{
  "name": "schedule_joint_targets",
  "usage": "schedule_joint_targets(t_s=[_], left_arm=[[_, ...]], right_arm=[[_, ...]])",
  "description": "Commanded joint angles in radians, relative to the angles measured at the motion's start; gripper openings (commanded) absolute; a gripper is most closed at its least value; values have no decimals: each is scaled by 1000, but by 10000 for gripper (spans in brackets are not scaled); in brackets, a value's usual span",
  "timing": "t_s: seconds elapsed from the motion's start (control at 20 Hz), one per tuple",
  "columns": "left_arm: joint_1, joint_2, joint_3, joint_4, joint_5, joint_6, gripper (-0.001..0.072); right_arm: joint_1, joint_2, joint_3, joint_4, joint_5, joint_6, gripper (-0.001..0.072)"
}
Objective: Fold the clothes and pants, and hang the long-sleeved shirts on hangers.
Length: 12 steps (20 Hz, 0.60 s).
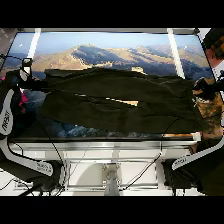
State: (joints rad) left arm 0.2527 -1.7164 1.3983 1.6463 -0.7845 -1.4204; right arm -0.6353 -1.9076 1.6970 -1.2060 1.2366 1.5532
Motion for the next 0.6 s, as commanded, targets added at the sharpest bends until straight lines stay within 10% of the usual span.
schedule_joint_targets(t_s=[0.0,0.25,0.55], left_arm=[[-3,0,1,23,24,-47,36],[-4,0,47,21,66,-176,369],[-4,35,236,-135,66,-225,341]], right_arm=[[-1,-1,6,-3,-6,7,484],[-1,-1,84,-3,-5,32,483],[0,-1,206,4,-1,62,480]])
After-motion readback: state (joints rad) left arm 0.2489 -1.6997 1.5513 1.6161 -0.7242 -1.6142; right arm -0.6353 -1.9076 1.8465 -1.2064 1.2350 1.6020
